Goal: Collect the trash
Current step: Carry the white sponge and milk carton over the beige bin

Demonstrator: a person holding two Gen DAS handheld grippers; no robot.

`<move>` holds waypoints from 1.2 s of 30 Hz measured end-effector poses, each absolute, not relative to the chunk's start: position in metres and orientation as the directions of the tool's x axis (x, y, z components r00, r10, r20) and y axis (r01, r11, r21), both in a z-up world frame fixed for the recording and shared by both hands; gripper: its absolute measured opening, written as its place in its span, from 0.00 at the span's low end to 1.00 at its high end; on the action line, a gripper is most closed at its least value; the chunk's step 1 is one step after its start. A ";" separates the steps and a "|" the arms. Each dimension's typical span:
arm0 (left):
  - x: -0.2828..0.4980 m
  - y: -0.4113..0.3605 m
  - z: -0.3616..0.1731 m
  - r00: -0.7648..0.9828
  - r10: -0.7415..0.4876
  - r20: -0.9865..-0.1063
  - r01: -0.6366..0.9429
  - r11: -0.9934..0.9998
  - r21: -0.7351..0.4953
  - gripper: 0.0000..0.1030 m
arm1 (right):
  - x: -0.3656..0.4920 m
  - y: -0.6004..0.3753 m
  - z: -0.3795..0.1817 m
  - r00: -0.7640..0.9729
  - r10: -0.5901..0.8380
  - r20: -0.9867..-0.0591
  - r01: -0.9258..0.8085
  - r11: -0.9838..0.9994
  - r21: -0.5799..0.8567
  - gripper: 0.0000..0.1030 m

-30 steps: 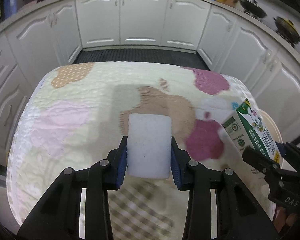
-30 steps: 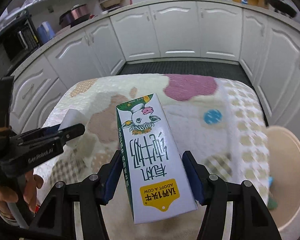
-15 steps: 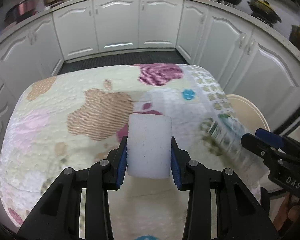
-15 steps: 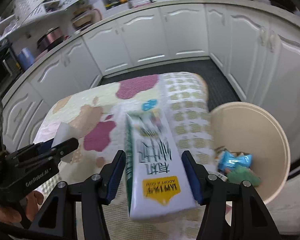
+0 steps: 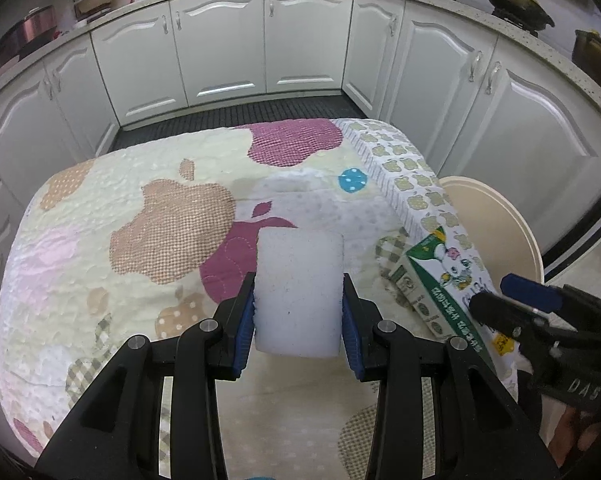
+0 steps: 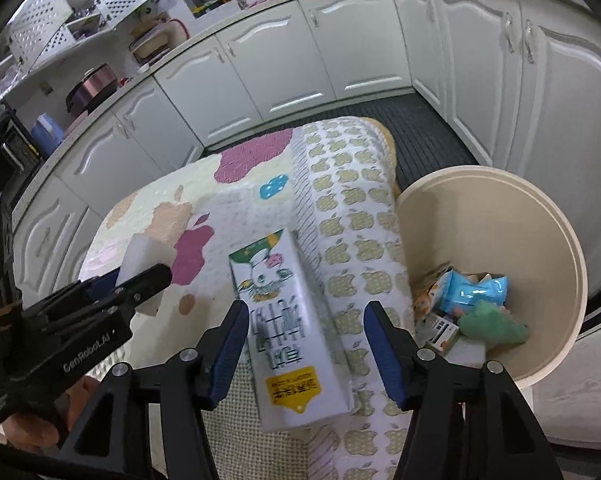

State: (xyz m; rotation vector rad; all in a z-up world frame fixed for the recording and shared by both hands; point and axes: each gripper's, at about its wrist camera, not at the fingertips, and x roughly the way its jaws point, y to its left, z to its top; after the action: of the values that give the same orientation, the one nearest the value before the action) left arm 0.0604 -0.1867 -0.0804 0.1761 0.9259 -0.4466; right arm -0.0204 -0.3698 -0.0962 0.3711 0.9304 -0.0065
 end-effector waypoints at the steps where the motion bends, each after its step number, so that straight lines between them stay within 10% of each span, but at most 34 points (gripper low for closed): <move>1: 0.061 -0.186 -0.081 0.517 -0.292 -0.804 0.443 0.896 -0.041 0.35 | -0.018 -0.366 -0.099 0.591 0.160 -0.790 0.155 0.939 0.306 0.57; 36: 0.029 -0.292 -0.062 0.467 -0.400 -0.788 0.614 0.788 -0.036 0.35 | -0.059 -0.472 -0.073 0.664 -0.034 -0.747 0.332 0.909 0.253 0.55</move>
State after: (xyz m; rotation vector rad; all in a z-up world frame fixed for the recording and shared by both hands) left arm 0.0292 -0.2918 -0.0623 0.2682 0.8866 -0.6315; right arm -0.0591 -0.4721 -0.0728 0.3890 0.8236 -0.2129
